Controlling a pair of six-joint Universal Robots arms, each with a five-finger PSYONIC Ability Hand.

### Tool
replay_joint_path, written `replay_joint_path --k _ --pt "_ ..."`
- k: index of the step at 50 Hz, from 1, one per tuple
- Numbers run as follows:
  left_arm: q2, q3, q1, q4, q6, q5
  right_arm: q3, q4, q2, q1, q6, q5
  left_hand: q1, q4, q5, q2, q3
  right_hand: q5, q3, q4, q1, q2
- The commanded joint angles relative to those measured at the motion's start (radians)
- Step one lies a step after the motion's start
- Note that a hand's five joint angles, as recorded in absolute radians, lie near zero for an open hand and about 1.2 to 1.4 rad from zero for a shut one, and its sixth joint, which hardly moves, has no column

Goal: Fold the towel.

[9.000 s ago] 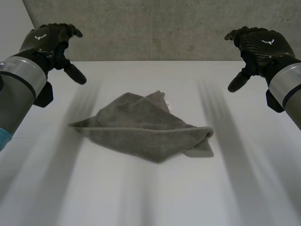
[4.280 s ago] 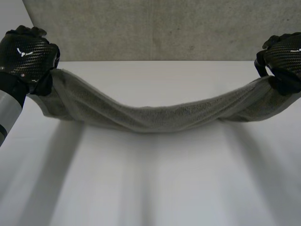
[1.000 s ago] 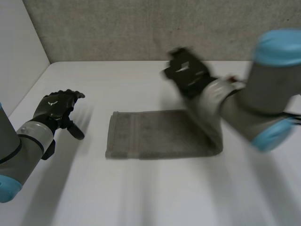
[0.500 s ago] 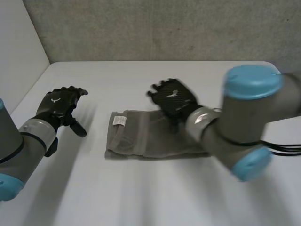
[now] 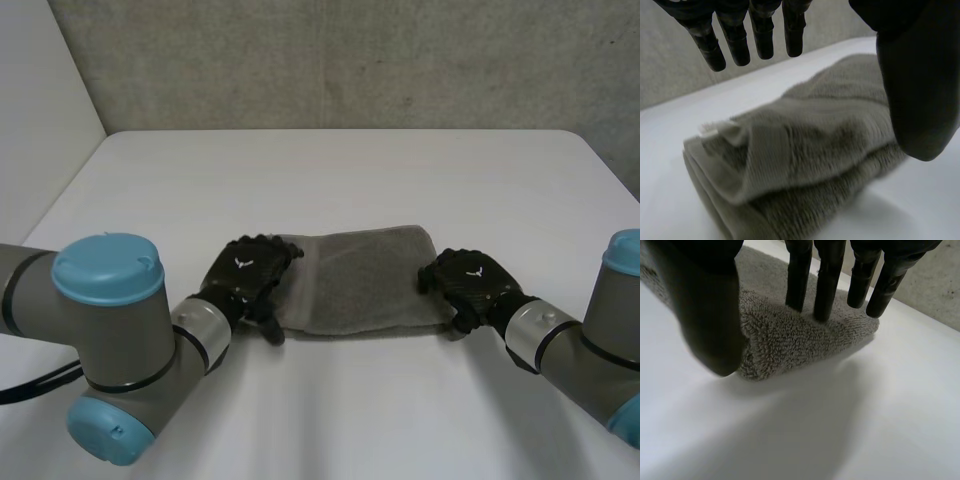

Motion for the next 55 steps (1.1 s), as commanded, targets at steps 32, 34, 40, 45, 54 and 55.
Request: replay_joint_path --k 32,34,40,45,54,55 --pt "0.251 -0.135 0.168 -0.048 -0.008 -0.032 -0.535 0.266 0.137 0.463 -0.161 0.014 -0.108 -0.056 -0.05 -0.062 -0.042 0.696 -0.051 -0.078 0.706 0.693" --pt "0.255 -0.135 0.182 -0.048 -0.008 -0.049 -0.546 0.264 0.167 0.508 -0.161 0.014 -0.108 -0.056 -0.05 -0.062 -0.042 0.696 -0.051 -0.078 0.706 0.693" --pt "0.257 -0.127 0.205 -0.043 -0.026 -0.106 -0.598 0.258 0.254 0.579 -0.154 0.091 -0.108 -0.056 -0.05 -0.062 -0.042 -0.526 -0.051 -0.078 -0.515 -0.529" --pt "0.251 -0.112 0.192 -0.04 -0.036 -0.106 -0.59 0.224 0.22 0.554 -0.116 0.161 -0.108 -0.056 -0.05 -0.062 -0.042 -0.526 -0.051 -0.078 -0.515 -0.529" --pt "0.213 -0.032 0.097 -0.034 -0.062 -0.108 -0.38 0.131 -0.043 0.324 0.176 0.152 -0.085 -0.056 -0.026 -0.038 -0.042 -0.526 -0.051 -0.078 -0.515 -0.529" --pt "0.212 -0.032 0.096 -0.034 -0.062 -0.108 -0.354 0.132 -0.057 0.3 0.235 0.149 -0.085 -0.056 -0.026 -0.038 -0.042 -0.526 -0.051 -0.078 -0.515 -0.529"
